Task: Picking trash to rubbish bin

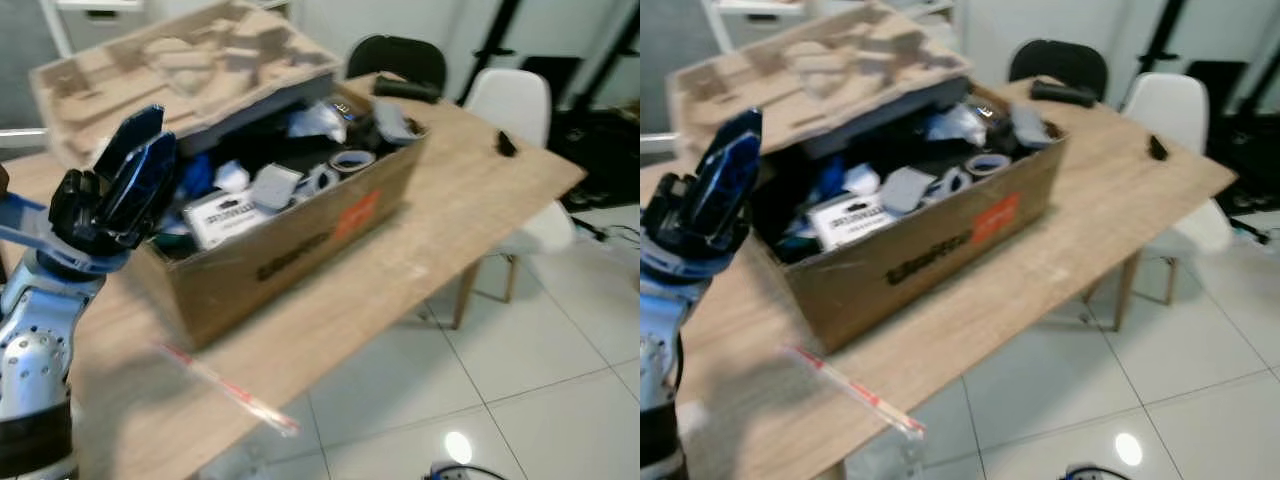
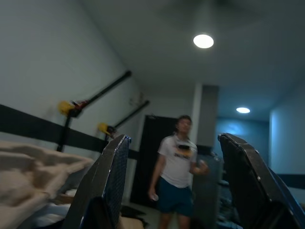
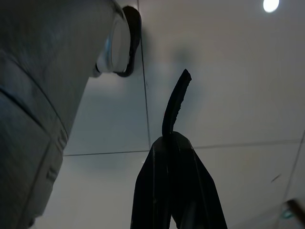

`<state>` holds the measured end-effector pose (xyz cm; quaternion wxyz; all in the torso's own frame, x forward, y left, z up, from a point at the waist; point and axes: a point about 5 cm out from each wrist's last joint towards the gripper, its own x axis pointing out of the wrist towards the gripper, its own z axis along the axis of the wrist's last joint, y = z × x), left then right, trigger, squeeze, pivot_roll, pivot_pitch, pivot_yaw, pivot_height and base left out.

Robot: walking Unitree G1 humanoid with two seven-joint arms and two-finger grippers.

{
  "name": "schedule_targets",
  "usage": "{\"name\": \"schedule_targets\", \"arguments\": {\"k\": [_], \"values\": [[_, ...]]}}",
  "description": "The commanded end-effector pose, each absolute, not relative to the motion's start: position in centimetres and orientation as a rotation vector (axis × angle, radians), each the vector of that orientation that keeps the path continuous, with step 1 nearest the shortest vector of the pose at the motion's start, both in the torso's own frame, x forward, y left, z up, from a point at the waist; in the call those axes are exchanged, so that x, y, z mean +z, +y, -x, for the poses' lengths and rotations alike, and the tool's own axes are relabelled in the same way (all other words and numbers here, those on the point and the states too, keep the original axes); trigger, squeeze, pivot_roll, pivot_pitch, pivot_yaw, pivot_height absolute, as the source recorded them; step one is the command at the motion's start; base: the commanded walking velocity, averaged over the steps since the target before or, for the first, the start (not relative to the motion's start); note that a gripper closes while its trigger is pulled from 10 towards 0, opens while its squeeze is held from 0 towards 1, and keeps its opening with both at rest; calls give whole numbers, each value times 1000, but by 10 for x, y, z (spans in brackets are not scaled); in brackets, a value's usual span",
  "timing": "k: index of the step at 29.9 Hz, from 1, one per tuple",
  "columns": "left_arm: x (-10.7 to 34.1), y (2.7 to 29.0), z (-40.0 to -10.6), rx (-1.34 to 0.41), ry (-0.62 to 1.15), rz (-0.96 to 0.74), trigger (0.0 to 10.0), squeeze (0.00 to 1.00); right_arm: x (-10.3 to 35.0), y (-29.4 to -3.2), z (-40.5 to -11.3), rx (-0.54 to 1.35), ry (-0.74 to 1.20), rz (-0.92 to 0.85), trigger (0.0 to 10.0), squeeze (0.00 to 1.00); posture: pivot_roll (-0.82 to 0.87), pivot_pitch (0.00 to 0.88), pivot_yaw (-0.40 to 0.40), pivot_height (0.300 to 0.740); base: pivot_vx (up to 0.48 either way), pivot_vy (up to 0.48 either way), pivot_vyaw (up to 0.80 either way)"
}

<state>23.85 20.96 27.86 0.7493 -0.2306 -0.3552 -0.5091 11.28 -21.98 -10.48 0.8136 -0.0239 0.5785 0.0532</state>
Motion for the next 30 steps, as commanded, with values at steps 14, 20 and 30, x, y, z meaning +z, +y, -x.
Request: {"name": "schedule_targets", "arguments": {"k": [14,20,30], "values": [[260,195,-229,-1262,-670,540,10000,0,-105,-210,-116,174,1226,7,10000,0,98,92,-62,740,0,0,764],[259,188,-229,-1298,-651,549,10000,0,-105,-208,-117,191,1224,-5,10000,0,84,98,-58,740,0,0,763],[253,181,-236,-1249,-547,543,10000,0,-106,-214,-112,130,1231,-17,10000,0,82,100,-57,740,0,0,153]]}}
